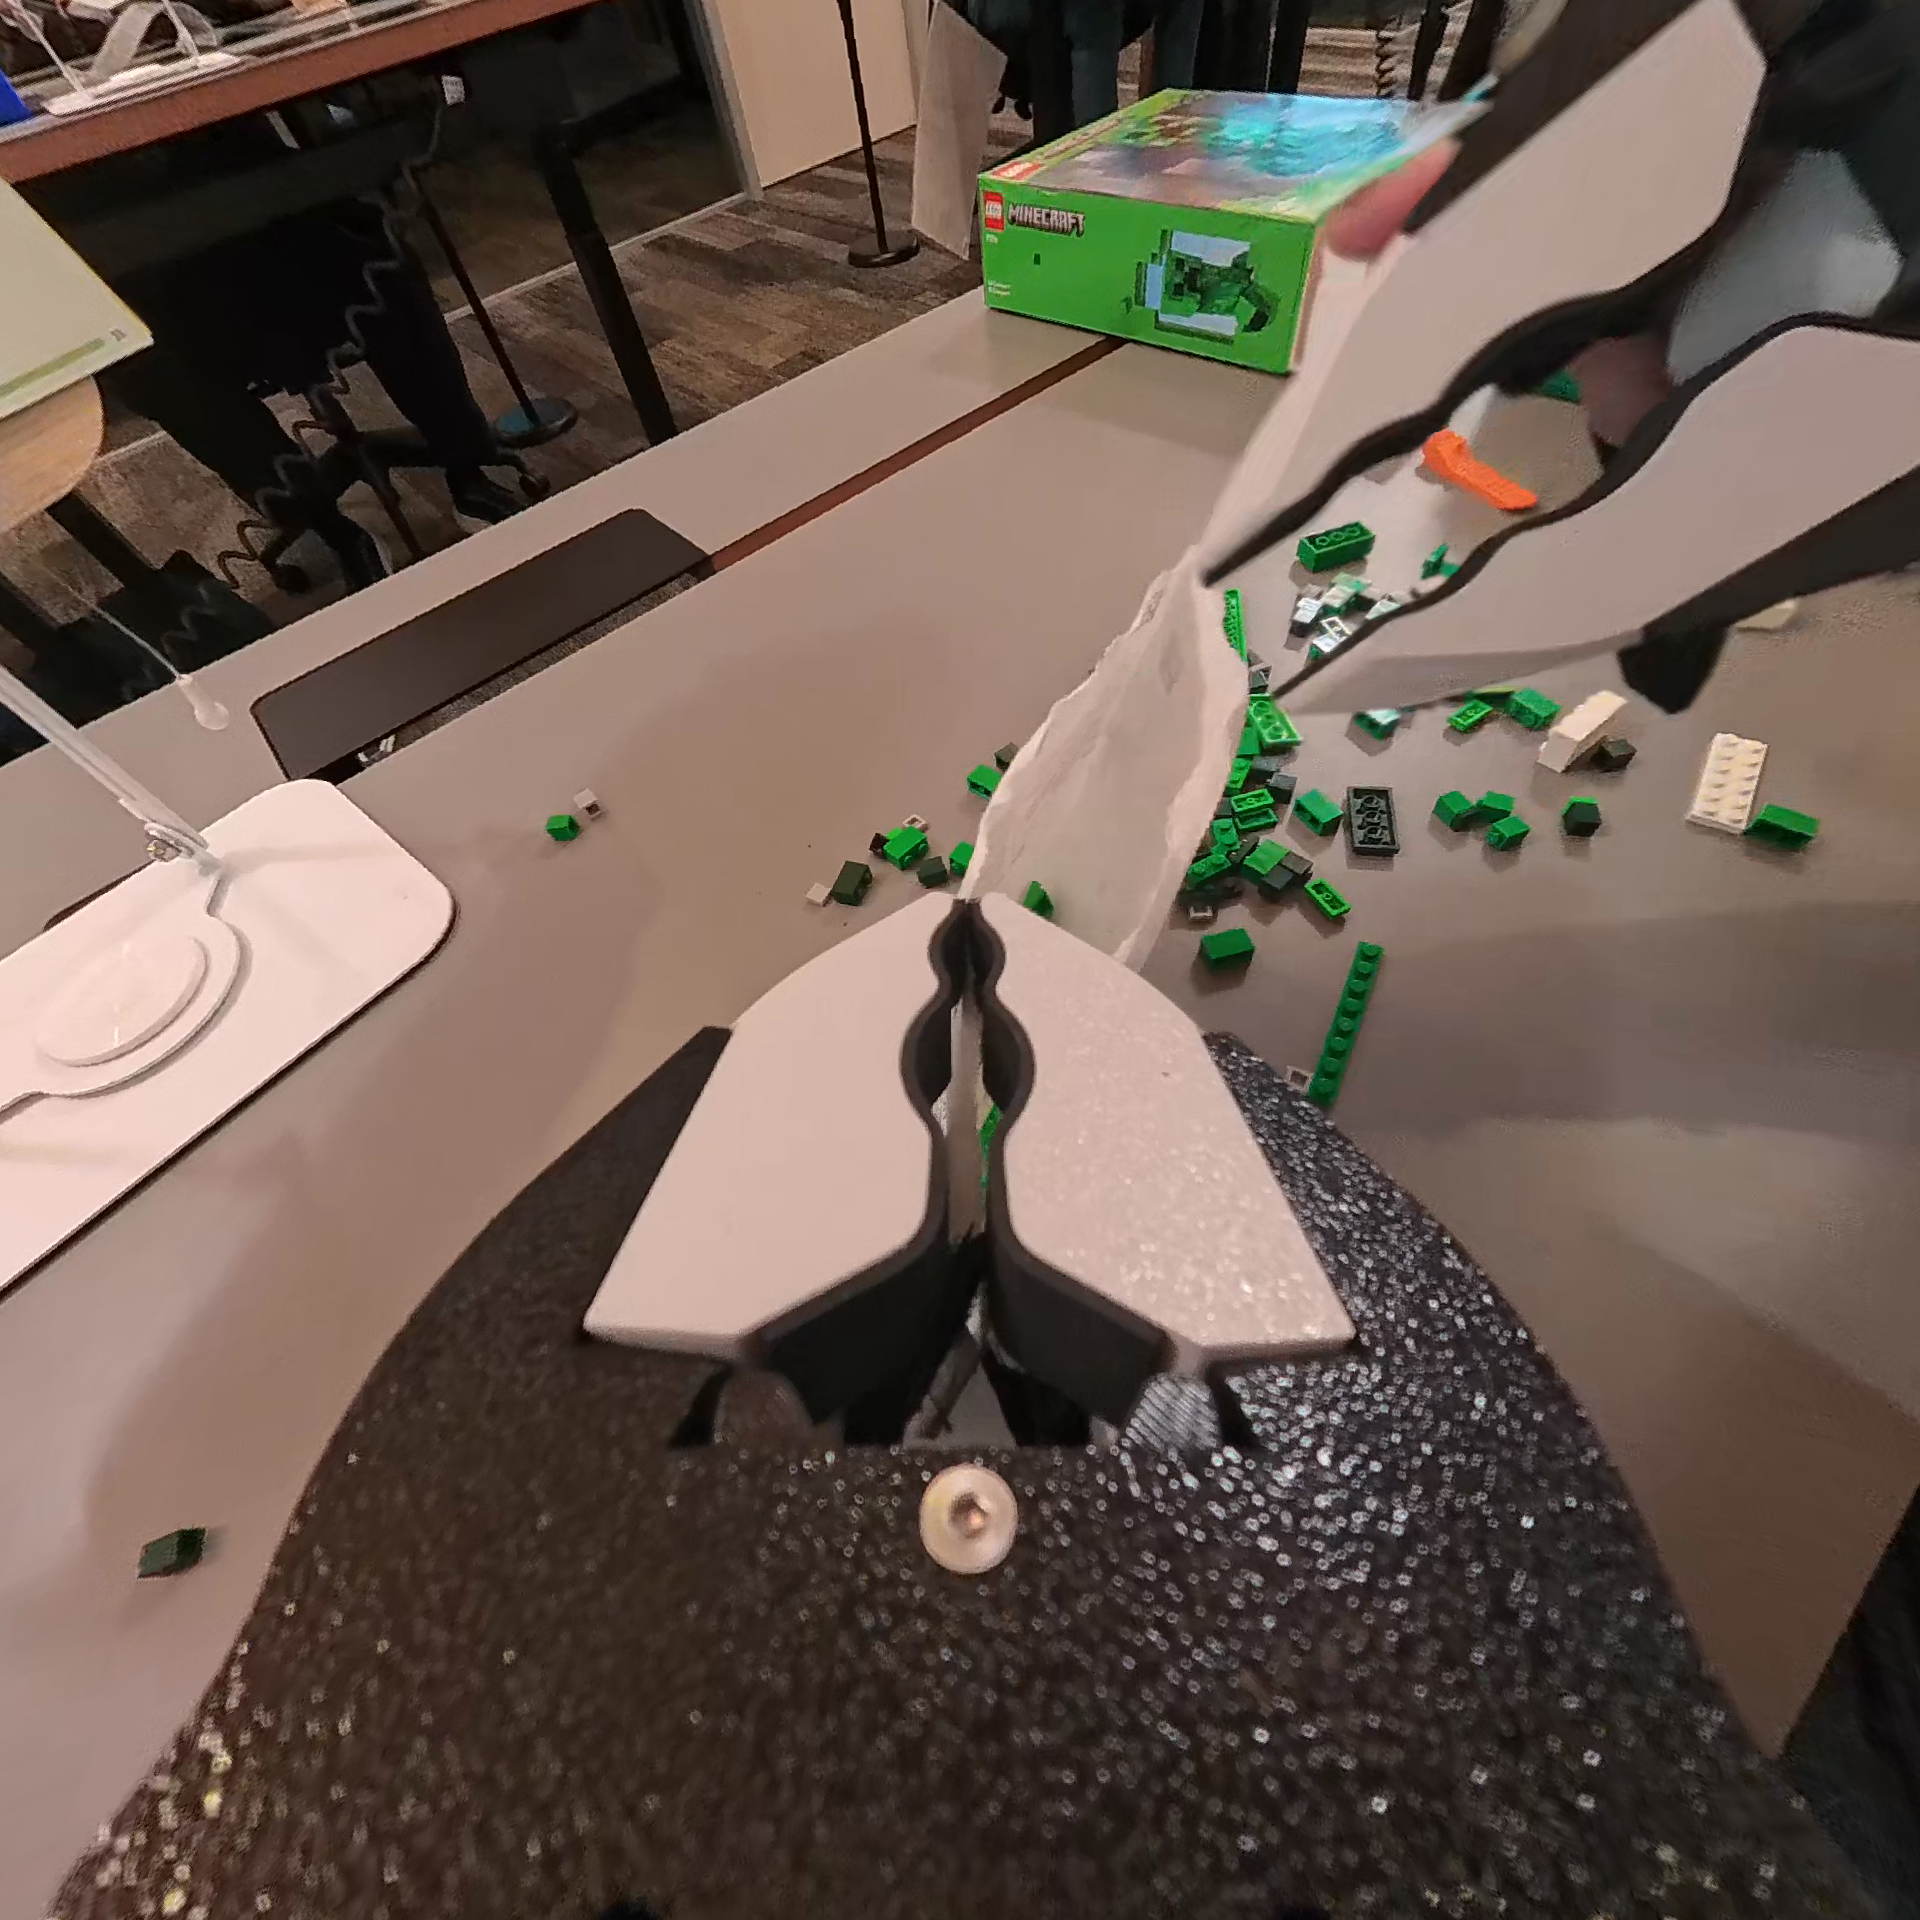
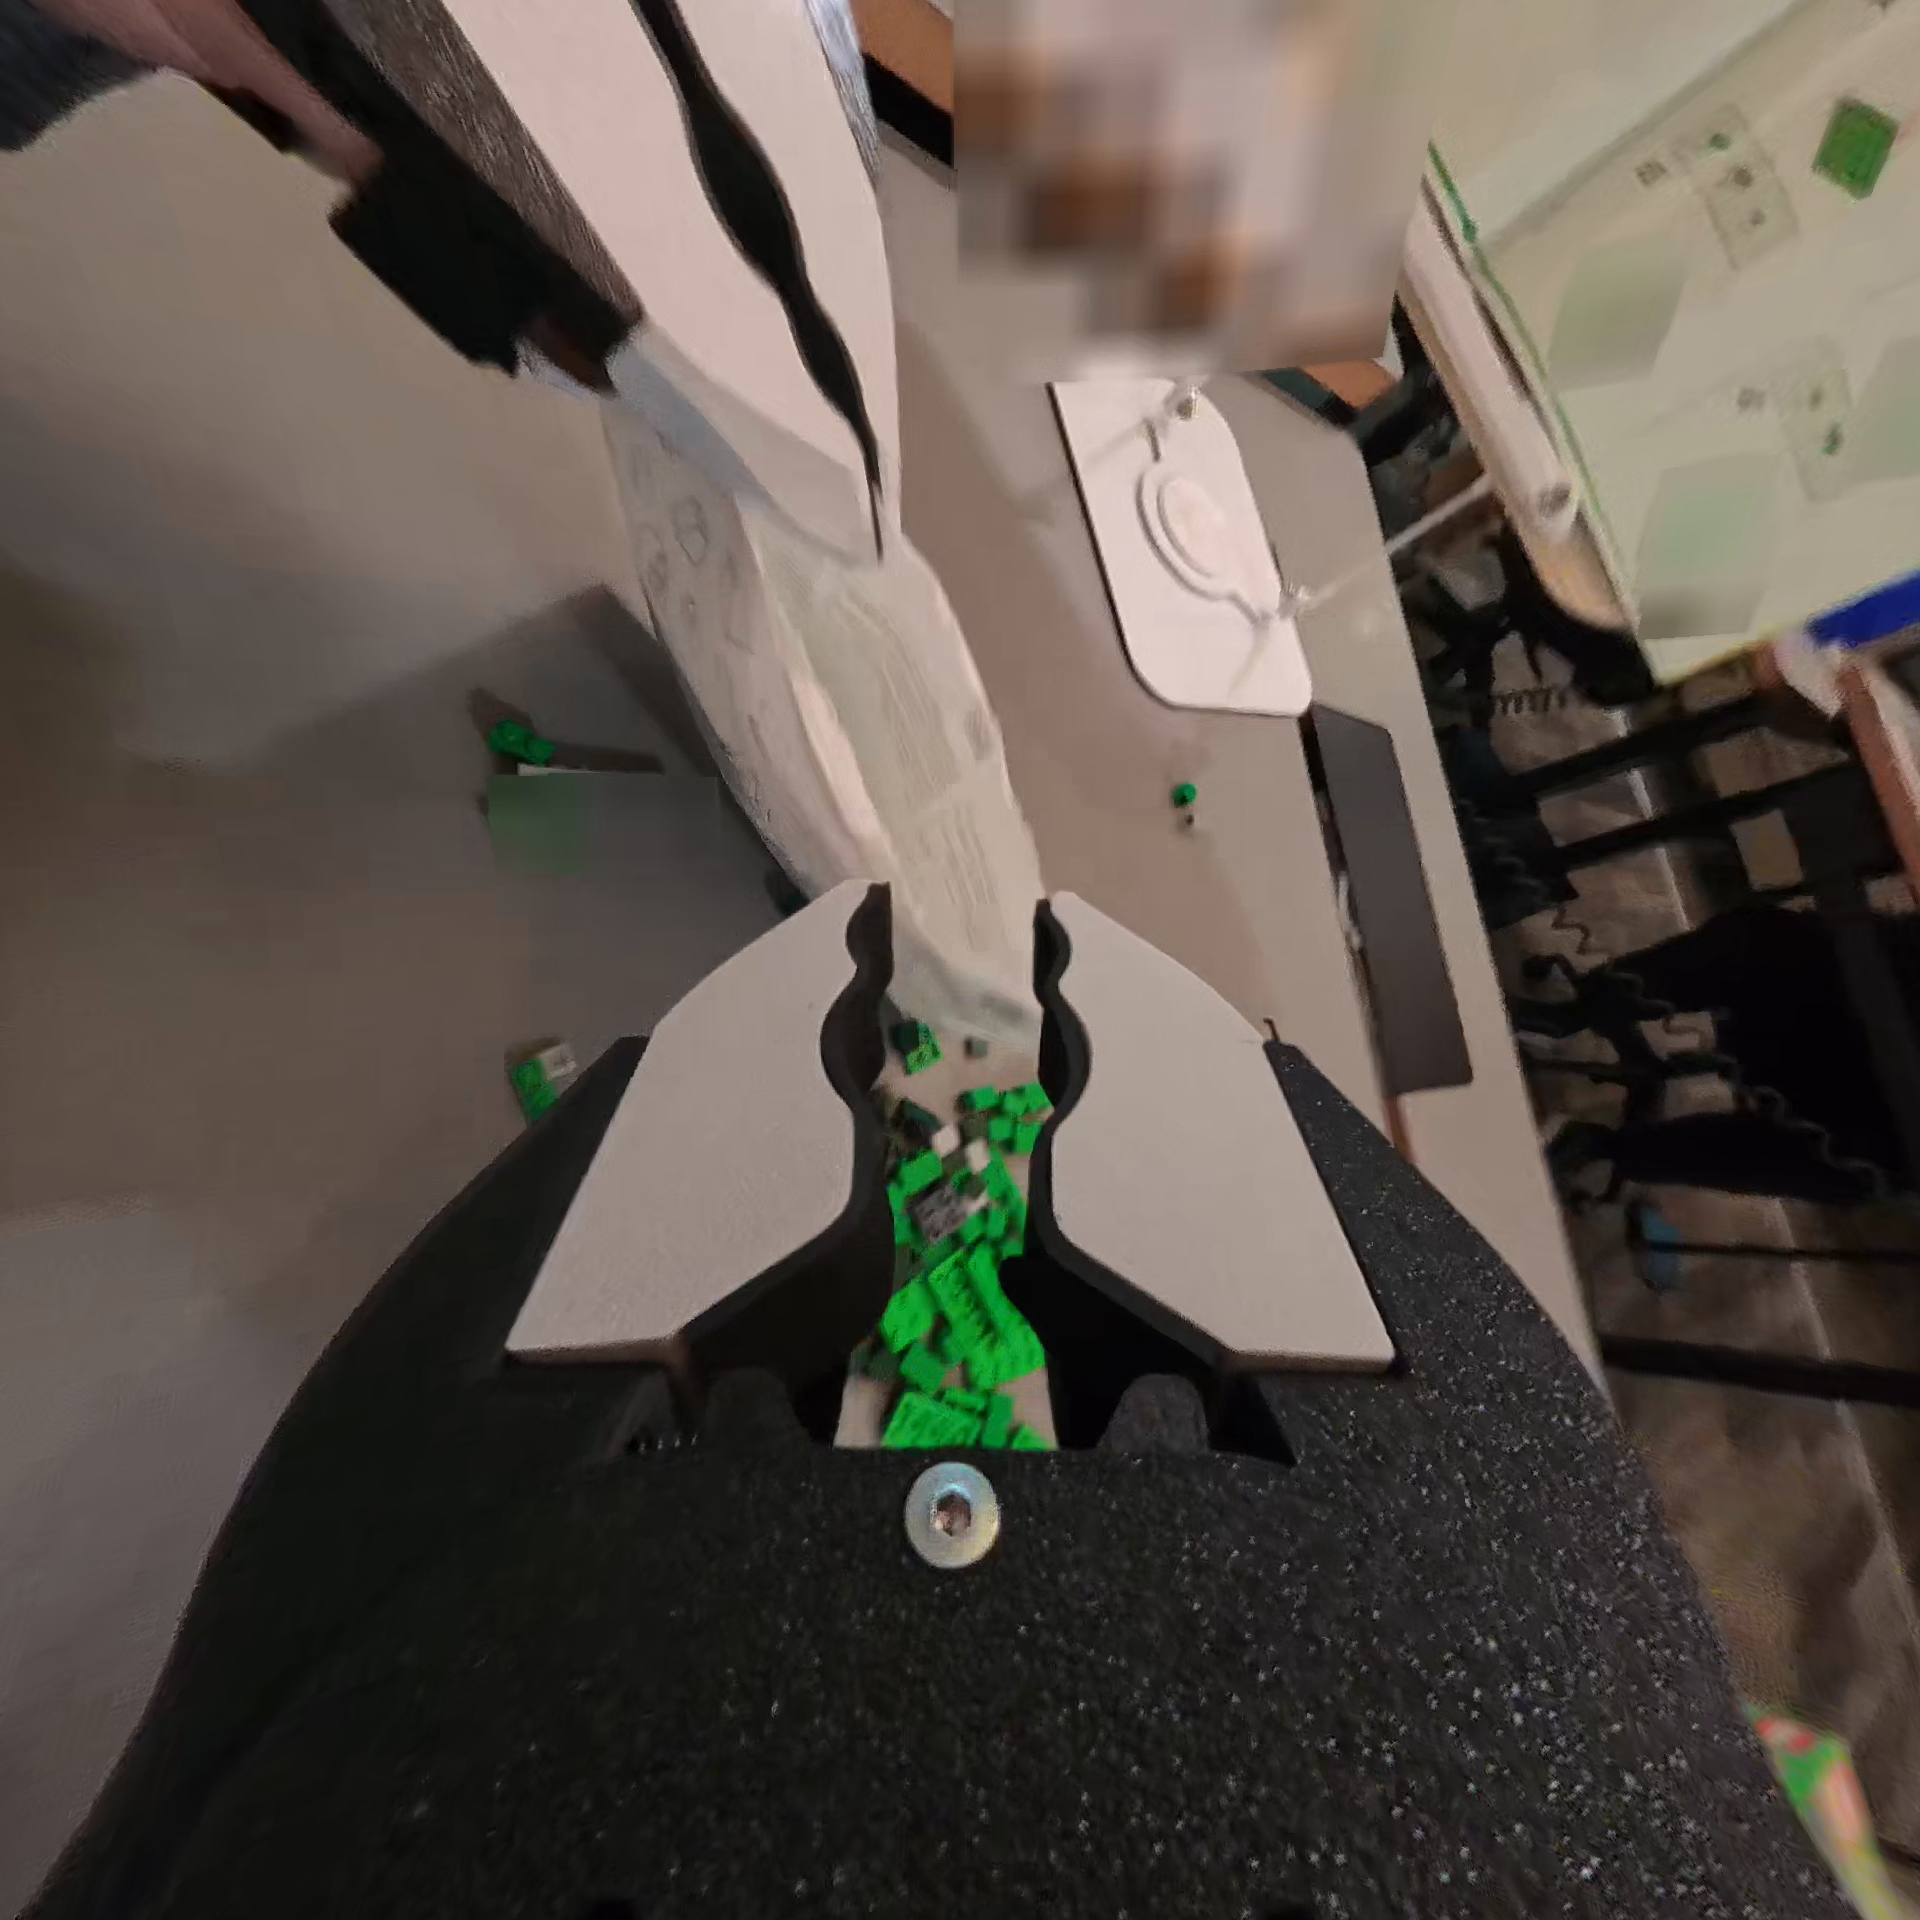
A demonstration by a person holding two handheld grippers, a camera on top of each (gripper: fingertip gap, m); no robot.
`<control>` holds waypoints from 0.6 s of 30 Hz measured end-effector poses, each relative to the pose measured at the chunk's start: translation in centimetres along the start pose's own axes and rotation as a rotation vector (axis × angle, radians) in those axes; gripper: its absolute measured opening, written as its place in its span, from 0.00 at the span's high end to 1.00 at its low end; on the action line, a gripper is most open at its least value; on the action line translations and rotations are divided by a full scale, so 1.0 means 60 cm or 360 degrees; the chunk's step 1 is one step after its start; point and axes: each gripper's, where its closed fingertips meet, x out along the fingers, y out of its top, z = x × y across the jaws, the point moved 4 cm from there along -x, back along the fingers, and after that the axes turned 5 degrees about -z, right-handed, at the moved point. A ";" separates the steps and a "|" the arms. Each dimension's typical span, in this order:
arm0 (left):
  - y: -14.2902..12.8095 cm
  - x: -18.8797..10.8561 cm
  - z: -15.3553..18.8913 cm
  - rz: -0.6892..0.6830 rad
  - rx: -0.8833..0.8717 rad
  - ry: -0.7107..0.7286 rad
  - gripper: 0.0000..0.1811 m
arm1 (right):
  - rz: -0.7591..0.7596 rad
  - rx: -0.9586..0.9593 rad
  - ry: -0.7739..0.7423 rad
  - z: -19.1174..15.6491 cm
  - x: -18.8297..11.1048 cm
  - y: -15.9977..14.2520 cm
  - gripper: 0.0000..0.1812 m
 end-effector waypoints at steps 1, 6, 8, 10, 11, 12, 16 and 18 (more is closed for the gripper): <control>0.000 -0.001 -0.002 0.0000 -0.0003 0.0006 1.00 | -0.0010 0.0084 0.0066 -0.006 -0.003 -0.018 0.88; -0.002 -0.005 -0.009 0.0011 -0.0027 0.0014 1.00 | -0.0333 0.0198 0.0580 -0.089 0.042 -0.114 0.94; -0.003 -0.004 -0.010 0.0009 -0.0031 0.0014 1.00 | -0.0475 0.0072 0.0593 -0.106 0.067 -0.139 0.95; -0.003 -0.004 -0.009 0.0007 -0.0027 0.0014 1.00 | -0.0496 0.0054 0.0656 -0.115 0.083 -0.143 0.96; -0.003 -0.004 -0.009 0.0007 -0.0024 0.0014 1.00 | -0.0508 0.0041 0.0667 -0.116 0.088 -0.145 0.96; -0.002 -0.004 -0.008 0.0006 -0.0020 0.0014 1.00 | -0.0526 0.0019 0.0675 -0.116 0.091 -0.146 0.96; -0.002 -0.002 -0.007 0.0006 -0.0021 0.0007 1.00 | -0.0559 -0.0036 0.0813 -0.131 0.095 -0.145 0.96; -0.003 -0.003 -0.007 0.0005 -0.0020 0.0008 1.00 | -0.0519 -0.0051 0.0942 -0.147 0.093 -0.138 0.97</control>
